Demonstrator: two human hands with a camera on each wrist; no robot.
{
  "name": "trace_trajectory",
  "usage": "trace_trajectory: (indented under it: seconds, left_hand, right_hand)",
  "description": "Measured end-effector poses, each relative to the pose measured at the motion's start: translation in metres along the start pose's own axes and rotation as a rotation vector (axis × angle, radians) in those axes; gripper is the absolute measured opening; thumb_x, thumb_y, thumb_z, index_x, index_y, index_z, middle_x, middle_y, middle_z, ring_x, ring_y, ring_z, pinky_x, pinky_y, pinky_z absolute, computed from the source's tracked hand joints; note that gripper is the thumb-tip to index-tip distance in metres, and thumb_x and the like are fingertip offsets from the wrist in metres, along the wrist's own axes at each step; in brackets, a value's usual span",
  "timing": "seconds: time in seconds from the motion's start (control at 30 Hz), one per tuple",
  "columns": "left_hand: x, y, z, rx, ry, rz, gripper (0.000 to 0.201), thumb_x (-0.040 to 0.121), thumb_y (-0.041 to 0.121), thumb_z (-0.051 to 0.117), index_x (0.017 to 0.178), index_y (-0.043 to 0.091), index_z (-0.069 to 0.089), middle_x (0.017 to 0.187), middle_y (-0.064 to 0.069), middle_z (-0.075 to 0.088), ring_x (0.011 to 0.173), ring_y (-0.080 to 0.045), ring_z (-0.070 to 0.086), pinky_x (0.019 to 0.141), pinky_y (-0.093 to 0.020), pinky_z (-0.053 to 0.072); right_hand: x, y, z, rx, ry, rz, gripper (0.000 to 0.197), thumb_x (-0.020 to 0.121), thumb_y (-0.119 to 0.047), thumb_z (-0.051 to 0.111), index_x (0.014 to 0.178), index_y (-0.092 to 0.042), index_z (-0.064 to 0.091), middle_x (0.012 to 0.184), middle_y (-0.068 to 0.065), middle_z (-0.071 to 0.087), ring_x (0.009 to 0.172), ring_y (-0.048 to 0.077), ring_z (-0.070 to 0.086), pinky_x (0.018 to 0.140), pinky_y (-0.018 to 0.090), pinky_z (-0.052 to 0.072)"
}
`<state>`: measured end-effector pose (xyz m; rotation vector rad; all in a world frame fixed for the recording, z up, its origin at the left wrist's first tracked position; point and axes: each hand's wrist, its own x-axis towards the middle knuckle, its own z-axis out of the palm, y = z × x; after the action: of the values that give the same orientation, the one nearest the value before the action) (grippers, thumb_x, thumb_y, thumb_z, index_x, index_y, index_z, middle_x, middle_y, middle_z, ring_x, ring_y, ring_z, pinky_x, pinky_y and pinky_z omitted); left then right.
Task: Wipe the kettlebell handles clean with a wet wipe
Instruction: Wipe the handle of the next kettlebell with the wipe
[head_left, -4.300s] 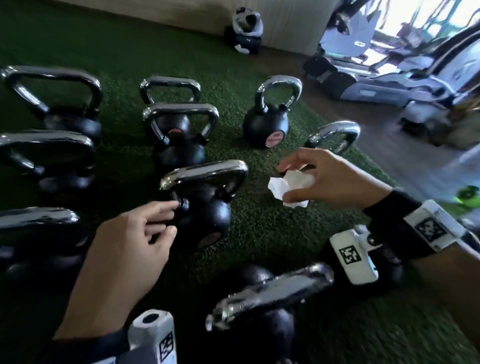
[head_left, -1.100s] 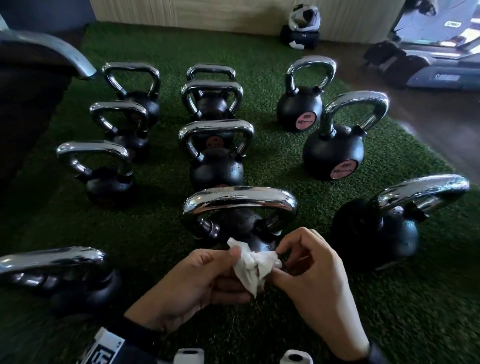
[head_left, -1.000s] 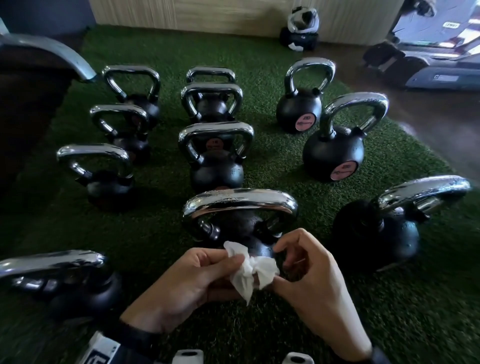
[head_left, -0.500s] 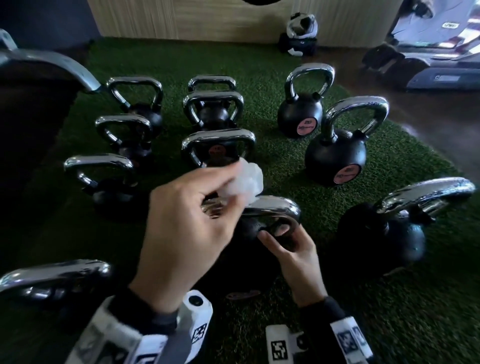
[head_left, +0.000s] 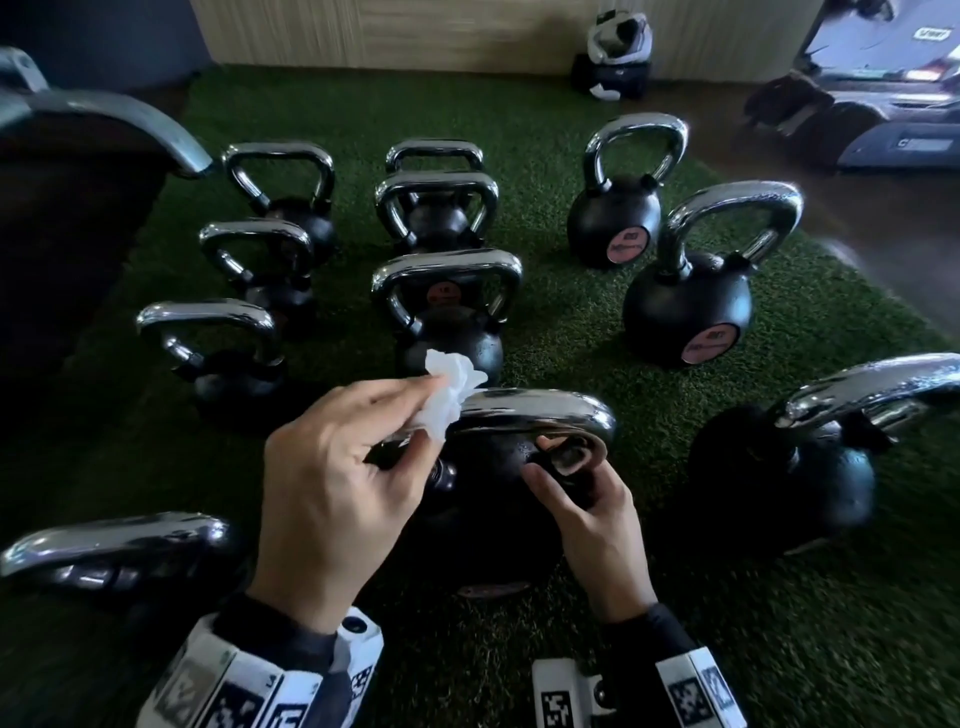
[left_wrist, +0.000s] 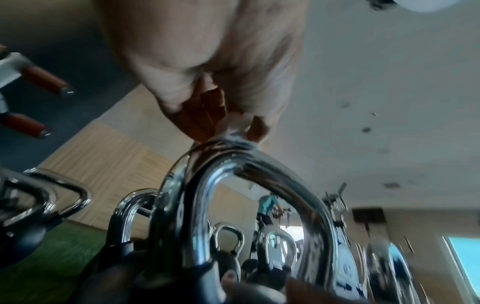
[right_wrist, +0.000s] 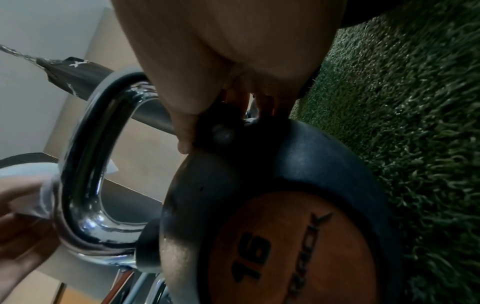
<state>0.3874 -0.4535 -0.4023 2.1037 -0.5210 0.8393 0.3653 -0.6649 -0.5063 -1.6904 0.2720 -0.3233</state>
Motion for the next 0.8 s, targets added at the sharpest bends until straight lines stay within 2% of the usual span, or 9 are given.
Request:
trace_trajectory:
  seconds: [0.07, 0.13, 0.23, 0.33, 0.4, 0.5, 0.6, 0.73, 0.8]
  left_hand:
    - [-0.014, -0.011, -0.001, -0.050, 0.066, -0.081, 0.014, 0.093, 0.010, 0.076, 0.107, 0.013, 0.079, 0.105, 0.005, 0.078, 0.094, -0.006, 0.075, 0.081, -0.025, 0.059]
    - [-0.029, -0.019, -0.003, -0.213, 0.117, -0.271, 0.017, 0.091, 0.016, 0.073, 0.107, 0.023, 0.076, 0.103, 0.010, 0.079, 0.091, -0.005, 0.076, 0.078, -0.025, 0.061]
    - [-0.045, -0.019, 0.001, -0.388, 0.173, -0.418, 0.018, 0.089, 0.017, 0.068, 0.105, 0.025, 0.073, 0.103, 0.016, 0.076, 0.089, -0.002, 0.075, 0.077, -0.012, 0.057]
    - [-0.050, -0.020, 0.011, -0.455, 0.238, -0.485, 0.019, 0.091, 0.010, 0.068, 0.104, 0.023, 0.075, 0.101, 0.016, 0.078, 0.094, -0.004, 0.076, 0.082, -0.014, 0.057]
    - [-0.058, -0.025, 0.019, -0.517, 0.290, -0.608, 0.026, 0.091, 0.012, 0.069, 0.099, 0.034, 0.079, 0.096, 0.017, 0.079, 0.092, -0.003, 0.075, 0.083, -0.019, 0.058]
    - [-0.076, -0.031, 0.031, -0.511, 0.248, -0.753, 0.036, 0.092, 0.016, 0.070, 0.083, 0.049, 0.080, 0.082, 0.012, 0.079, 0.078, -0.003, 0.072, 0.077, -0.027, 0.058]
    - [-0.087, -0.027, 0.037, -0.465, 0.220, -0.783, 0.015, 0.090, 0.026, 0.071, 0.088, 0.037, 0.082, 0.073, 0.008, 0.077, 0.064, -0.004, 0.065, 0.060, -0.015, 0.048]
    - [-0.088, -0.022, 0.037, -0.421, 0.217, -0.645, 0.014, 0.087, 0.019, 0.078, 0.099, 0.015, 0.082, 0.084, 0.006, 0.080, 0.075, -0.006, 0.074, 0.069, -0.016, 0.055]
    - [-0.088, -0.027, 0.038, -0.392, 0.222, -0.618, 0.013, 0.086, 0.022, 0.079, 0.095, 0.013, 0.082, 0.071, 0.009, 0.076, 0.061, -0.003, 0.067, 0.058, -0.018, 0.051]
  right_hand:
    - [0.000, 0.001, 0.000, 0.014, -0.023, 0.002, 0.029, 0.084, -0.037, 0.083, 0.110, -0.031, 0.075, 0.107, -0.008, 0.078, 0.105, 0.010, 0.073, 0.096, 0.049, 0.057]
    - [0.000, 0.002, 0.000, 0.016, -0.028, -0.005, 0.030, 0.084, -0.039, 0.083, 0.112, -0.032, 0.074, 0.108, -0.008, 0.078, 0.106, 0.011, 0.073, 0.097, 0.051, 0.057]
    - [0.000, 0.004, 0.000, 0.025, -0.027, -0.019, 0.030, 0.084, -0.039, 0.083, 0.112, -0.031, 0.074, 0.108, -0.007, 0.078, 0.106, 0.011, 0.073, 0.097, 0.051, 0.057]
    - [0.000, 0.006, 0.001, 0.029, -0.019, -0.010, 0.034, 0.081, -0.046, 0.082, 0.111, -0.032, 0.074, 0.108, -0.007, 0.078, 0.106, 0.011, 0.073, 0.097, 0.051, 0.057]
    - [0.000, 0.007, 0.001, 0.013, -0.013, -0.002, 0.032, 0.083, -0.044, 0.082, 0.111, -0.032, 0.074, 0.108, -0.008, 0.078, 0.106, 0.011, 0.073, 0.097, 0.051, 0.057]
    - [0.000, 0.003, 0.000, 0.021, -0.016, -0.007, 0.027, 0.085, -0.033, 0.084, 0.110, -0.028, 0.075, 0.107, -0.006, 0.079, 0.105, 0.012, 0.073, 0.096, 0.051, 0.058]
    - [0.001, 0.000, 0.001, 0.102, -0.006, 0.001, 0.024, 0.082, -0.018, 0.086, 0.104, -0.019, 0.076, 0.101, 0.004, 0.079, 0.100, 0.021, 0.076, 0.093, 0.052, 0.060]
    - [-0.001, 0.000, 0.004, 0.194, -0.006, 0.014, 0.026, 0.081, -0.014, 0.086, 0.104, -0.020, 0.077, 0.106, 0.007, 0.078, 0.108, 0.026, 0.073, 0.100, 0.049, 0.056]
    - [-0.002, -0.001, 0.002, 0.185, -0.014, 0.016, 0.026, 0.079, -0.015, 0.087, 0.102, -0.021, 0.078, 0.105, 0.007, 0.079, 0.107, 0.027, 0.074, 0.103, 0.053, 0.054]
